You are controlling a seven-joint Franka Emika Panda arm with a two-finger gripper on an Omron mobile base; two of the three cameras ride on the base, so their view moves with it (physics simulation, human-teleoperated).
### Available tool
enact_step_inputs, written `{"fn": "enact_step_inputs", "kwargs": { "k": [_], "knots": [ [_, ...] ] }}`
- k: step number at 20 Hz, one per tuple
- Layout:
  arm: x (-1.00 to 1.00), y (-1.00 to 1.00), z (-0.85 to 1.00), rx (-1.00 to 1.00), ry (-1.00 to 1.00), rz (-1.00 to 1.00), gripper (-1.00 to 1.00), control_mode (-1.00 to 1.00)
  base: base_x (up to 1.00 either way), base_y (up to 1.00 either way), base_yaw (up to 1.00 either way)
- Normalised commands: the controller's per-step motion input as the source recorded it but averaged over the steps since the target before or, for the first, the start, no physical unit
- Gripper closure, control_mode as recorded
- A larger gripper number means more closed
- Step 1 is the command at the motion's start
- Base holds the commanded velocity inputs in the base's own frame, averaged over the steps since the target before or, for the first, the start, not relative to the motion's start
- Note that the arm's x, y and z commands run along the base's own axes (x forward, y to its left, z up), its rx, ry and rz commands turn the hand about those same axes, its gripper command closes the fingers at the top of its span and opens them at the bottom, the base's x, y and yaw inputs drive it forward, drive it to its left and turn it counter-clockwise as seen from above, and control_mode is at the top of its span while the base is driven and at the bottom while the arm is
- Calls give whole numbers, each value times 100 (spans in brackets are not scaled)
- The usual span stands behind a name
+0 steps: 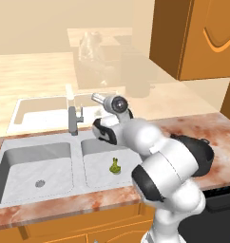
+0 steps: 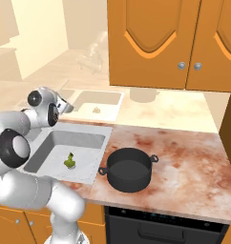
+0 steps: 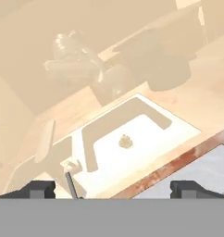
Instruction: Dump the broccoli from the pot into the sink. Then turn on the water and wash the broccoli. Then turn off the water and put the broccoli back in the pot.
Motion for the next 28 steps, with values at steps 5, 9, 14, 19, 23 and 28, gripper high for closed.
{"fn": "enact_step_inputs", "kwargs": {
  "k": [5, 9, 14, 19, 23, 28],
  "knots": [
    [-49, -46, 100, 0, 20, -10, -100, -100, 0, 0, 0],
    [-91, -34, 58, 0, 35, -3, -100, -100, 0, 0, 0],
    [-97, -17, 0, 0, 39, 0, -100, -100, 0, 0, 0],
    [-72, -6, -46, -1, 27, 5, -100, -100, 0, 0, 0],
    [-47, 0, -60, -4, 12, 10, -100, -100, 0, 0, 0],
    [-27, -4, -51, -5, 7, 15, -100, -100, 0, 0, 0]
  ]
}}
